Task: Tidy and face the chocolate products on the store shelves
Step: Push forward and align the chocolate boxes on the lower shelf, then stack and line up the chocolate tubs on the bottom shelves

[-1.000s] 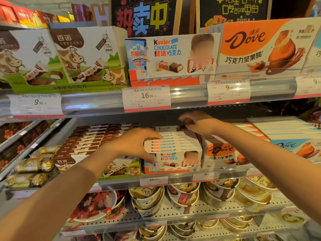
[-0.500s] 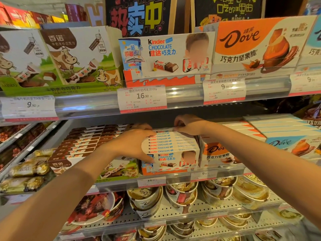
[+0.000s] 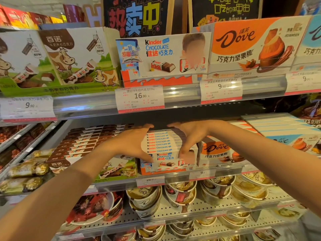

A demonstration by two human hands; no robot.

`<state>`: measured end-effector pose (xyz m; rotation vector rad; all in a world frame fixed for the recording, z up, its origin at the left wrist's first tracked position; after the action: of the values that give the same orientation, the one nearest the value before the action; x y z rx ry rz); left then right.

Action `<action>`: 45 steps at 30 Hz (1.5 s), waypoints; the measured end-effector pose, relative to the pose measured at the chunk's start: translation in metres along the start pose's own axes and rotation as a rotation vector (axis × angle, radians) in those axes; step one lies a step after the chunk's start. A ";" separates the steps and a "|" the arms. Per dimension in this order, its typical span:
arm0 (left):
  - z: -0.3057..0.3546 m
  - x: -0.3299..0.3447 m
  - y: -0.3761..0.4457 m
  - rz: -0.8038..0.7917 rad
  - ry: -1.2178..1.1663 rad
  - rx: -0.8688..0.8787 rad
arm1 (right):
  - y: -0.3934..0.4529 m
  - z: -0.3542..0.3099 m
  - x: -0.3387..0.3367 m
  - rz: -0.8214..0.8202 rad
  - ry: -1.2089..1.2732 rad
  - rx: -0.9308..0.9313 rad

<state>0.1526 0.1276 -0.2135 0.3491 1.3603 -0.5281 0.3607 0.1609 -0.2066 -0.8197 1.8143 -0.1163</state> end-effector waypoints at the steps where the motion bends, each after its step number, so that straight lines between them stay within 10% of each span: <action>1: 0.001 -0.001 0.000 -0.002 0.011 0.004 | -0.002 0.000 0.002 0.041 0.027 -0.017; 19: 0.003 -0.001 -0.003 -0.028 0.103 0.028 | -0.001 0.004 0.011 0.156 -0.224 -0.002; 33: 0.004 0.024 -0.149 0.628 0.050 0.018 | -0.027 -0.050 0.079 0.703 -0.149 -0.653; 39: -0.029 0.073 -0.211 0.578 -0.048 -0.200 | -0.016 -0.103 0.157 0.500 -0.110 -0.750; 45: -0.100 0.148 -0.252 0.366 -0.102 -0.326 | 0.037 -0.129 0.241 0.361 0.015 -0.462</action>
<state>-0.0501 -0.0526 -0.3608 0.2898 1.2228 -0.0170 0.1899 0.0104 -0.3623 -0.7873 2.0038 0.5479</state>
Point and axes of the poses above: each hand's wrist, its own y-axis towards the middle knuckle, its own x-axis out of the palm, z = x × y, the point moved 2 cm from there along y, towards the middle knuckle, and after that the axes turned 7 degrees about x, right-handed, at the moved point
